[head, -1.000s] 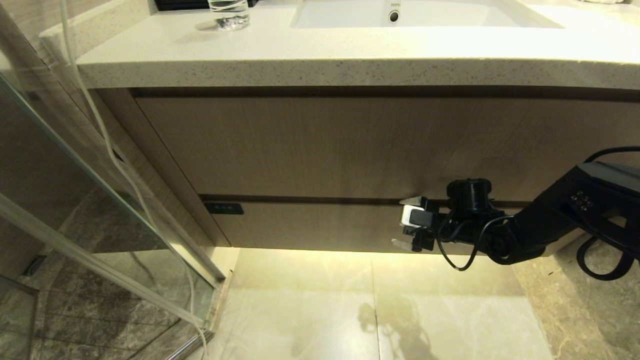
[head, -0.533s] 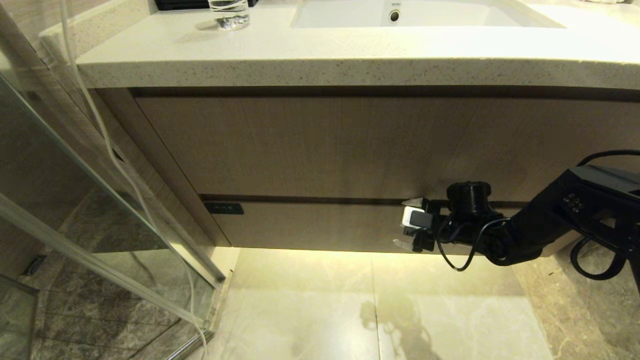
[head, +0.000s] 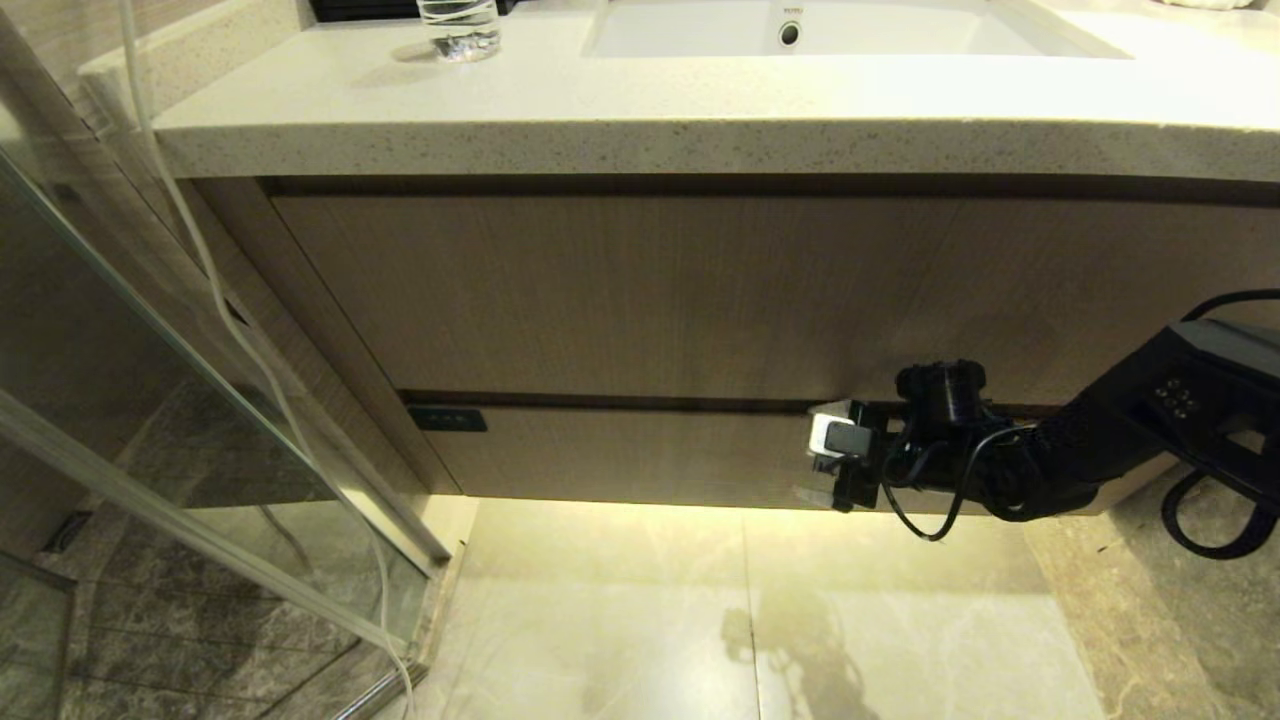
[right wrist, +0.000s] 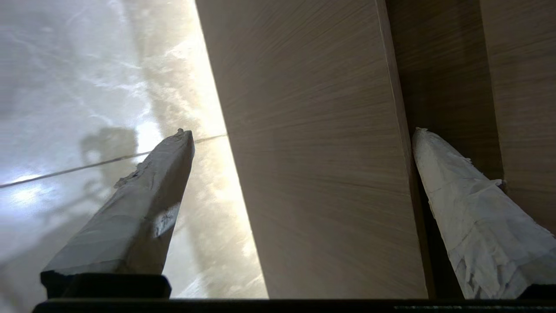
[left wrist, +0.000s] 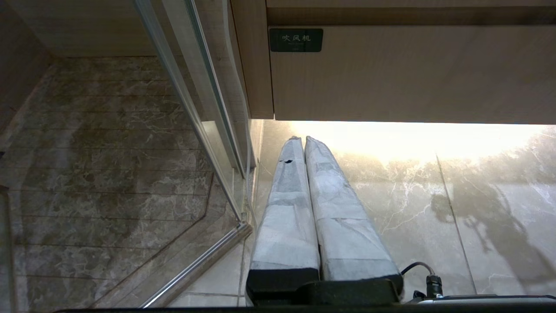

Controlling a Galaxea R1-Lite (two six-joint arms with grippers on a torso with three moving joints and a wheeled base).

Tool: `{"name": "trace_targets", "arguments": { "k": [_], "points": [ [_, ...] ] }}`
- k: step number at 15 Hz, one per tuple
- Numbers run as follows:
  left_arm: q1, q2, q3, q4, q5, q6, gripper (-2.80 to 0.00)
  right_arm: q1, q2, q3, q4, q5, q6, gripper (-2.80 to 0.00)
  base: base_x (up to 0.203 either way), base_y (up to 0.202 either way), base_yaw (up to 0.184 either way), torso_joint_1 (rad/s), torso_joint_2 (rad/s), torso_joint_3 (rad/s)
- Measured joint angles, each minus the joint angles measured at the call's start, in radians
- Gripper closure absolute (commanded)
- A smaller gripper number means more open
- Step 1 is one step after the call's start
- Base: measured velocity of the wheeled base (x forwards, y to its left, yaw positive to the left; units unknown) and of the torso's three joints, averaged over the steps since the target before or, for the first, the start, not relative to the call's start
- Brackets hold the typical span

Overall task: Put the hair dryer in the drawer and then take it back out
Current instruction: Pull open the drawer

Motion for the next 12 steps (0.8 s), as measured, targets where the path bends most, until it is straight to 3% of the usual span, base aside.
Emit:
{"name": "trace_targets", "arguments": {
  "k": [12],
  "points": [
    [0.0,0.0,0.0,0.0,0.0,0.0,0.0,0.0,-0.091,0.046,0.266,-0.043,-0.01,-2.8,0.0,0.0,0.0,0.0,0.0,0.0]
  ]
}}
